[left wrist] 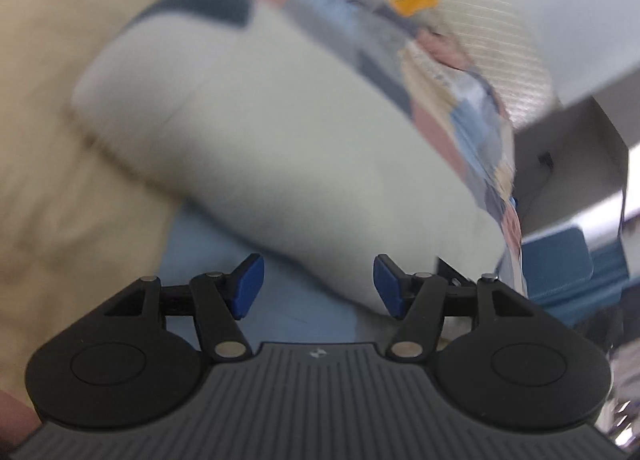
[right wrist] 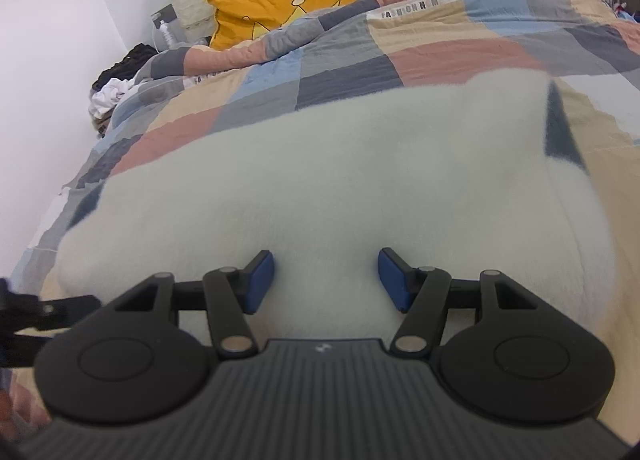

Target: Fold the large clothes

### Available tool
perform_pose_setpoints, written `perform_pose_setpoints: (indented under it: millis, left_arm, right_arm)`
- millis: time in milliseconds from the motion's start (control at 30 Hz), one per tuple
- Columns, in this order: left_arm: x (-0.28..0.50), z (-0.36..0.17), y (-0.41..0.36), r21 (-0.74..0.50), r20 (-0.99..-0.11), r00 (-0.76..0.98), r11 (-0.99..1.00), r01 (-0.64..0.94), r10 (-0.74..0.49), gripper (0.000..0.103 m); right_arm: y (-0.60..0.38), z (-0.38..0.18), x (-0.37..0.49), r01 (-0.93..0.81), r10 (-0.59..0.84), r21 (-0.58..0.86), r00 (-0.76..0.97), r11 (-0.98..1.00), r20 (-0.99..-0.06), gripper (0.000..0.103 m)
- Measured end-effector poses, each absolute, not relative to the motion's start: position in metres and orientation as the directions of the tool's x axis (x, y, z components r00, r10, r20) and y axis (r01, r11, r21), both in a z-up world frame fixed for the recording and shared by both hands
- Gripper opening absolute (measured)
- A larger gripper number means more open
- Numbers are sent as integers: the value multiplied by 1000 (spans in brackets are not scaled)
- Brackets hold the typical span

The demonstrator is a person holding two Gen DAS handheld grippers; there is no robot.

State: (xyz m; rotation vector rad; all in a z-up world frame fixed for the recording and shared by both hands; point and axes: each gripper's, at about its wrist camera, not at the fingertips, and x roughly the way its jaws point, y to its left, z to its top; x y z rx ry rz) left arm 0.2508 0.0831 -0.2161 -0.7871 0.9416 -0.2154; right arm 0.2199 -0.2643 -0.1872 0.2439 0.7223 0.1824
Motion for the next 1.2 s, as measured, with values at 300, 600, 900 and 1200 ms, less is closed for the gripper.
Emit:
perform_pose_setpoints:
  millis: [300,600,900,1200]
  left_arm:
    - [263,-265,117,-834,-550,652,376,-403,-522,74]
    - [279,-264,104,-828,-557,670,389,-404,-490,60]
    - [274,-247,107,-835,-527,719,430,-342,-452,31]
    - [261,-249,115,-848,-511,725,407,-338,-462,29]
  right_arm:
    - [-266,-187,217,-75,254,296,734,952,-630,61]
    - [-272,-181,209,-19,261,375,750,927,-607,62]
    - [-282,-191,187,-22,620,798,643,602,-450,85]
    - [-277,-225,196,140,665,883,607,449,-435,87]
